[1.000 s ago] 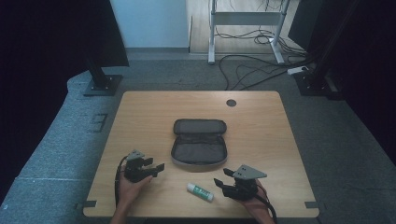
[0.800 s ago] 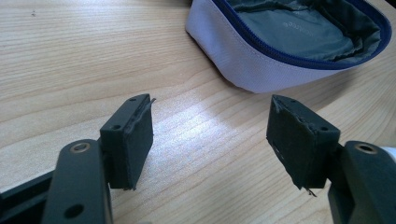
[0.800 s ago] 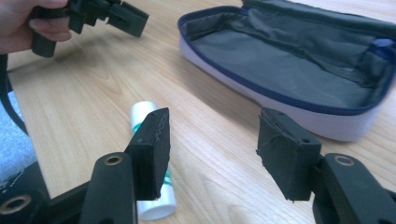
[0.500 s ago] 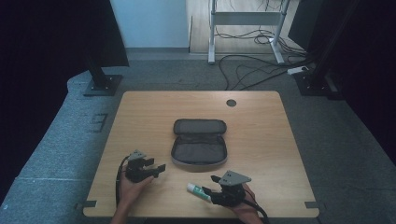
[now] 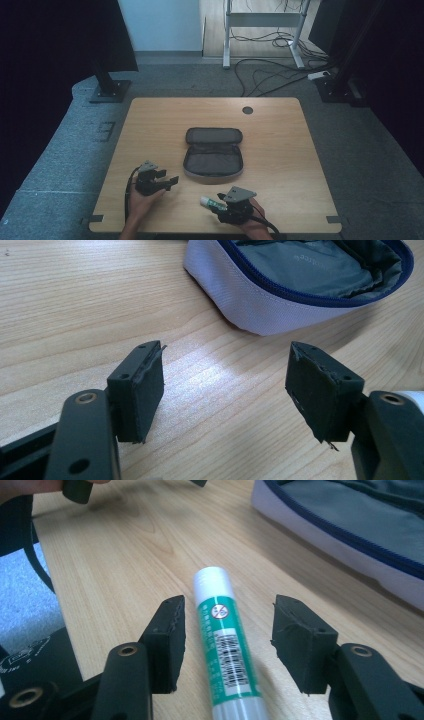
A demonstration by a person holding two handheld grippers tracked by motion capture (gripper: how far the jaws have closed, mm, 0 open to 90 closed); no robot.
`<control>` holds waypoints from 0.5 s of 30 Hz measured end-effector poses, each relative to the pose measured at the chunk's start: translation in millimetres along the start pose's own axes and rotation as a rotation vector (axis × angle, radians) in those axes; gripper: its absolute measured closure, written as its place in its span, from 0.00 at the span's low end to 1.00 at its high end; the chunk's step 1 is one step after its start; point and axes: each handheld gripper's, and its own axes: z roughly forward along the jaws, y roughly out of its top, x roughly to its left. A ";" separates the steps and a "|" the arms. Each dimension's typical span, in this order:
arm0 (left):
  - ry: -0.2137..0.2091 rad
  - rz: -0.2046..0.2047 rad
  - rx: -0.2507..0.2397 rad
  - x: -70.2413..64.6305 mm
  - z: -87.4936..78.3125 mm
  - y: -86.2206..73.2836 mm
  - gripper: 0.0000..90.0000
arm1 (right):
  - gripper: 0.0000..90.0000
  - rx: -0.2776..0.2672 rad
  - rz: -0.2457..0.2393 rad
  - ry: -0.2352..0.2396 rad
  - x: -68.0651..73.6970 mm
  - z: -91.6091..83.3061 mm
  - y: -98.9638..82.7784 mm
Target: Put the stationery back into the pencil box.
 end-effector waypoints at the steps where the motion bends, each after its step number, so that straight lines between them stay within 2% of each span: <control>1: 0.000 0.000 0.001 0.1 0.0 0.0 0.35 | 0.53 0.005 -0.004 0.000 1.0 1.0 -0.2; 15: -0.003 -0.003 0.011 0.8 1.6 -1.1 0.35 | 0.58 0.075 -0.024 -0.002 -1.0 5.7 -10.5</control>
